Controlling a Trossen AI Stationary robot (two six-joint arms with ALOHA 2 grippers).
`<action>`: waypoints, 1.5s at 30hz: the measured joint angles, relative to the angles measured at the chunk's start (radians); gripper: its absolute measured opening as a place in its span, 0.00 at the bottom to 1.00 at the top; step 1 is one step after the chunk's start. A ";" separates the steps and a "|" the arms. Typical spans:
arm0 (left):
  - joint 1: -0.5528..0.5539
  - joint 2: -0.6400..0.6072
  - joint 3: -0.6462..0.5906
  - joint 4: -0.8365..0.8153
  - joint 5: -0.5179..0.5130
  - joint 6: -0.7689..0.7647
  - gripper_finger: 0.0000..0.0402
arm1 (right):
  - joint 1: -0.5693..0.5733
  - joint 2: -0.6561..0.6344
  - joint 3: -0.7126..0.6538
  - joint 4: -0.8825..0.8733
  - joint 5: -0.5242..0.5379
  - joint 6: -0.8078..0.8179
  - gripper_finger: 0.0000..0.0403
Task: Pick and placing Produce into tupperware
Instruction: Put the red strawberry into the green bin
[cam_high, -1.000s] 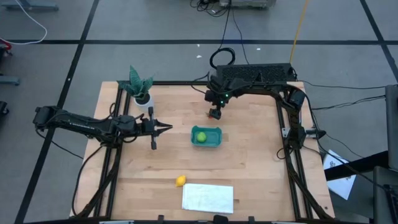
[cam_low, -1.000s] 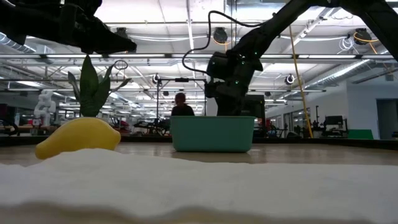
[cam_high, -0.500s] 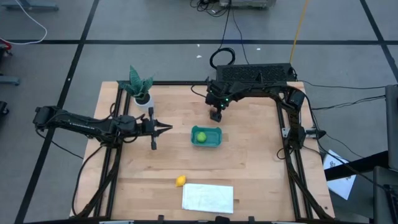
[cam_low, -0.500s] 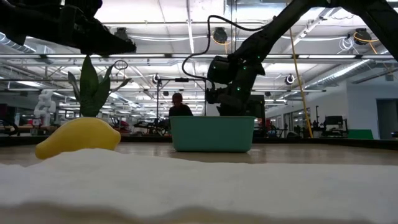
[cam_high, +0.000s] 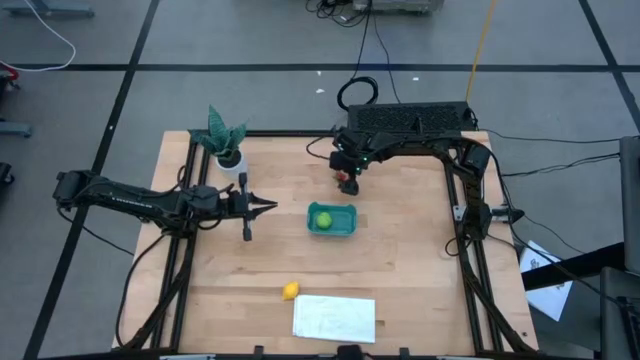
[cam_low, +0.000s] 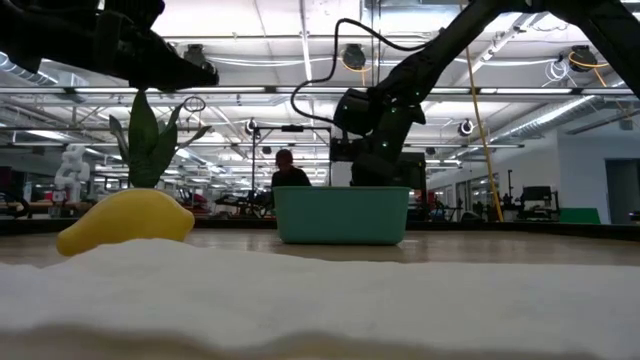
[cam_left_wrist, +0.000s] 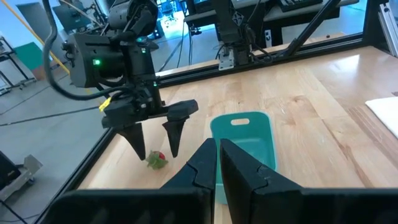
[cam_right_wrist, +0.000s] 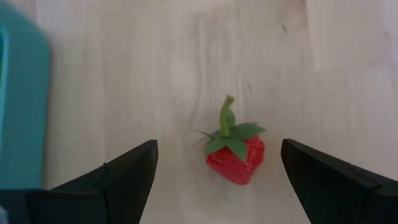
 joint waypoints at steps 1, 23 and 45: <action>0.000 0.000 0.000 -0.002 0.000 0.000 0.06 | 0.000 0.000 0.000 0.002 0.000 -0.037 0.83; 0.000 0.000 0.000 -0.044 0.000 -0.008 0.06 | -0.011 0.008 -0.055 0.086 0.017 -0.250 0.83; 0.000 0.000 0.001 -0.046 0.000 -0.007 0.06 | -0.016 0.057 -0.045 0.093 -0.041 -0.198 0.51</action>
